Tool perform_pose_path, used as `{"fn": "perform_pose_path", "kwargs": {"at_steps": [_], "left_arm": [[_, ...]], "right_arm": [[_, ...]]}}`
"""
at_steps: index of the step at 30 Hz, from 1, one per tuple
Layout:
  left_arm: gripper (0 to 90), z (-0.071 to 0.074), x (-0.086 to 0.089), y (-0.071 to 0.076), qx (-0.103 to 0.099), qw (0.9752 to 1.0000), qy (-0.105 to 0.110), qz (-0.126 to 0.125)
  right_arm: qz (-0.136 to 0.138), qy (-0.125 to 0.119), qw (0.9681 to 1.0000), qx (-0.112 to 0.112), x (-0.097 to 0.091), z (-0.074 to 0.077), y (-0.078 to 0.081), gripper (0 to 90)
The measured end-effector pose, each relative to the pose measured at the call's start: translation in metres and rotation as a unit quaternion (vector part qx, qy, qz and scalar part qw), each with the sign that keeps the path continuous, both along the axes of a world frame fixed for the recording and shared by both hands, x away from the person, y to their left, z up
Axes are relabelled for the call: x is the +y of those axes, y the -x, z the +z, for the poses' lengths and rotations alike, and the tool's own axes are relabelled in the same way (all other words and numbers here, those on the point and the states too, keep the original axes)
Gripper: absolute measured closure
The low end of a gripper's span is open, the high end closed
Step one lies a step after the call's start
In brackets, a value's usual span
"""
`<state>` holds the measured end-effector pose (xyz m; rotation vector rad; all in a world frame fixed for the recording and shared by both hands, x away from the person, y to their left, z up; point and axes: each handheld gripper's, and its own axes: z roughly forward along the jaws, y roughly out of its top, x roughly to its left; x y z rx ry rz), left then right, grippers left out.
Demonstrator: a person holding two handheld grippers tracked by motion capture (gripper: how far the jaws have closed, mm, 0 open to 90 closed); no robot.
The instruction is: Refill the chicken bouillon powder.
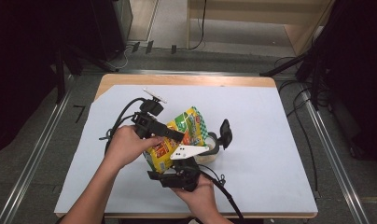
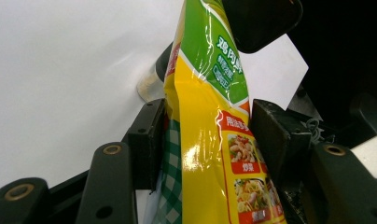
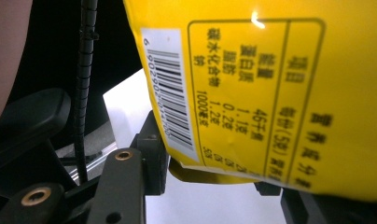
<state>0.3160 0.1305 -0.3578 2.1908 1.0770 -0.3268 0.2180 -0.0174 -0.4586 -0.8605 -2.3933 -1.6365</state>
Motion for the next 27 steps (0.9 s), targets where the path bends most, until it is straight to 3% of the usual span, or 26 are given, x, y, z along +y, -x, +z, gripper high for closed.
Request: {"fn": "perform_pose_path", "kwargs": {"at_steps": [27], "left_arm": [[48.9, 0.0006, 0.0017, -0.0007, 0.004, 1.0, 0.007, 0.002]], "right_arm": [[0.001, -0.001, 1.0, 0.002, 0.0013, 0.0014, 0.0007, 57.0]]}}
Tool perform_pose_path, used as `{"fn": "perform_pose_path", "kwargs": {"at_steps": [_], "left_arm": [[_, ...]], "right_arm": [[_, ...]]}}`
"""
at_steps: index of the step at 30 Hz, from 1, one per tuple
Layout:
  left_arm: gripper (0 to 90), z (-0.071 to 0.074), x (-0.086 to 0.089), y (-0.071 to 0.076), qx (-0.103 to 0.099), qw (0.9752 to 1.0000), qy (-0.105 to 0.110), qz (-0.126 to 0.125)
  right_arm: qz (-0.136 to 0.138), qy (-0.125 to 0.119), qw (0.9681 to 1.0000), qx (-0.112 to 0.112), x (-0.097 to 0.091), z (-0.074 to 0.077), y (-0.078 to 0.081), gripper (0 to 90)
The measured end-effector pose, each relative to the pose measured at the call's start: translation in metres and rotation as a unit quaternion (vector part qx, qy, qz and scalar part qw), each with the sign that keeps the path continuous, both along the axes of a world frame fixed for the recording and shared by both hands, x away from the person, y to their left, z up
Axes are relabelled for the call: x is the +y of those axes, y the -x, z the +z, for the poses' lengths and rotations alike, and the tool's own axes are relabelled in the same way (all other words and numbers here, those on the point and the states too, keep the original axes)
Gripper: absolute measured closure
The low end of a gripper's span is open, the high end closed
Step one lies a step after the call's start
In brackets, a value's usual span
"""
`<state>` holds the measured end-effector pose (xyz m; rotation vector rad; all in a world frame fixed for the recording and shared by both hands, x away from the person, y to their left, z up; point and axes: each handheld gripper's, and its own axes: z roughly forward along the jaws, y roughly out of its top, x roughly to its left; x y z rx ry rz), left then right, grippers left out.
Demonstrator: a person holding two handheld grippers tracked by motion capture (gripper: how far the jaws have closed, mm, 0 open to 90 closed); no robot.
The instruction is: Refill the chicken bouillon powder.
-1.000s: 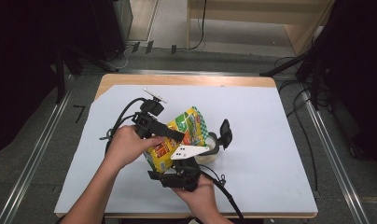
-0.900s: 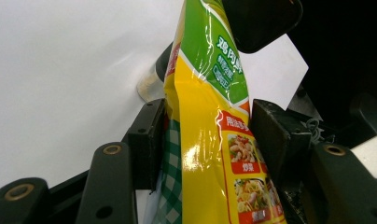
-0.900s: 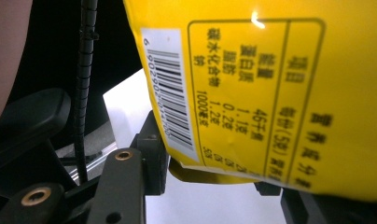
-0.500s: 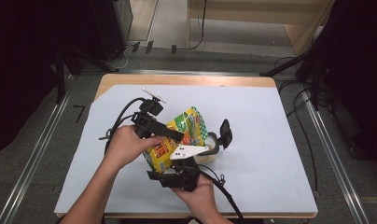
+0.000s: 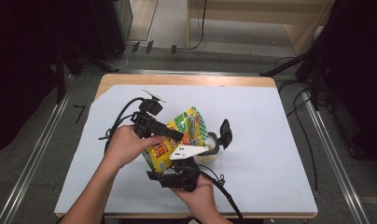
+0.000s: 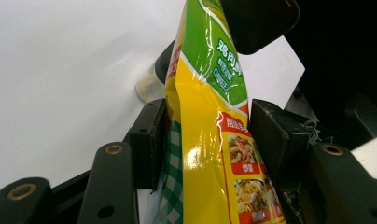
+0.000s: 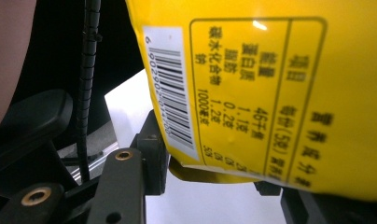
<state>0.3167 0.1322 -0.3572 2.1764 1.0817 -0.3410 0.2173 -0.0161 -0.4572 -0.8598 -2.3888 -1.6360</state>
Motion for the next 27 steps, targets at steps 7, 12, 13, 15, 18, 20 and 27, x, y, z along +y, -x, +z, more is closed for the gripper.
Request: {"fn": "perform_pose_path", "kwargs": {"at_steps": [7, 12, 13, 15, 18, 20, 27], "left_arm": [[49.0, 0.0001, -0.0001, -0.0002, 0.001, 1.0, 0.002, 0.002], [49.1, 0.0001, -0.0001, -0.0002, 0.0, 1.0, 0.002, 0.001], [49.1, 0.0001, -0.0001, -0.0002, 0.001, 1.0, 0.002, 0.002], [49.1, 0.0001, 0.0, -0.0004, 0.001, 1.0, 0.002, 0.001], [49.2, 0.0001, 0.0, -0.0004, 0.001, 1.0, 0.002, 0.001], [49.3, 0.0002, 0.0, -0.0002, 0.002, 1.0, 0.003, 0.001], [49.9, 0.0001, -0.0004, 0.0001, 0.002, 1.0, 0.003, 0.001]], "right_arm": [[-0.001, 0.001, 1.0, -0.001, -0.0004, 0.0004, -0.0001, 57.3], [-0.002, 0.001, 1.0, 0.0, -0.0004, 0.0005, -0.0001, 57.5], [-0.002, 0.001, 1.0, 0.001, -0.0005, 0.0005, -0.0002, 57.6], [-0.002, 0.001, 1.0, 0.002, -0.0004, 0.0007, -0.0001, 57.6], [-0.002, 0.001, 1.0, 0.003, -0.0004, 0.0009, 0.0, 57.6], [-0.002, 0.001, 1.0, 0.003, -0.0004, 0.001, 0.0002, 57.6], [-0.002, 0.003, 1.0, 0.004, -0.0006, 0.0013, 0.0004, 57.7]]}}
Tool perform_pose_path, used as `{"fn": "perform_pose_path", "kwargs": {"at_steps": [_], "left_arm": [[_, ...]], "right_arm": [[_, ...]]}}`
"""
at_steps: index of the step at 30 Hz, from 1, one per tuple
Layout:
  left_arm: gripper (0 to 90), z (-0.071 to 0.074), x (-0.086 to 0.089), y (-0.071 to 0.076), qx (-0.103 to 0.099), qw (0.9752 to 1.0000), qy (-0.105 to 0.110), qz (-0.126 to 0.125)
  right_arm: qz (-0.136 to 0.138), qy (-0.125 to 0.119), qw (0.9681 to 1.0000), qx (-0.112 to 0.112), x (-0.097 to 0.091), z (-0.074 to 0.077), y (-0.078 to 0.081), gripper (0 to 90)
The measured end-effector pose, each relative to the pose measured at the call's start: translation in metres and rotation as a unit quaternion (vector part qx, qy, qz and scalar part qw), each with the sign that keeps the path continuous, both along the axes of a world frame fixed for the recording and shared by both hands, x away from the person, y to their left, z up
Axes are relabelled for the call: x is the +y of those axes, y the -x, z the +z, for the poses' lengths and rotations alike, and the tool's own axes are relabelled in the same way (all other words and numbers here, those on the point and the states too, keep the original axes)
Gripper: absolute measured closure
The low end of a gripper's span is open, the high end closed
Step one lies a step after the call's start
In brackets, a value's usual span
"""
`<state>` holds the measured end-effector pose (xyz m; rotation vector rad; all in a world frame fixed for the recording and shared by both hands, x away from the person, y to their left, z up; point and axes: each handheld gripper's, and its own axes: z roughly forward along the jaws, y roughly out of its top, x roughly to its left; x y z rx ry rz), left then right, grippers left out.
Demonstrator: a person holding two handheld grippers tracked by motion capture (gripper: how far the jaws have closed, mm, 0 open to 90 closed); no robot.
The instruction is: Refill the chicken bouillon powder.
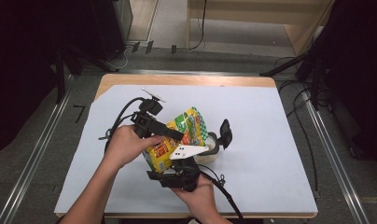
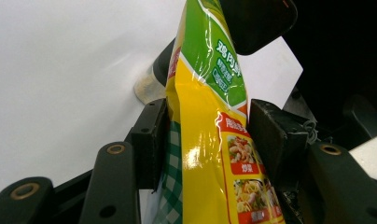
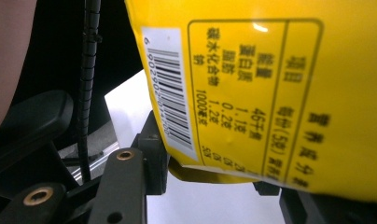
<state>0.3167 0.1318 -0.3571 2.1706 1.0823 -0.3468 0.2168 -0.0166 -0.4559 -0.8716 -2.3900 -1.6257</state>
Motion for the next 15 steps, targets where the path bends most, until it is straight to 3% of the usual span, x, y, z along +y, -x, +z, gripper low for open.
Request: {"fn": "perform_pose_path", "kwargs": {"at_steps": [15], "left_arm": [[50.3, 0.0004, -0.0002, 0.0005, 0.0, 1.0, -0.002, -0.001]], "right_arm": [[0.001, -0.001, 1.0, 0.002, 0.0002, 0.0002, 0.0004, 57.8]]}}
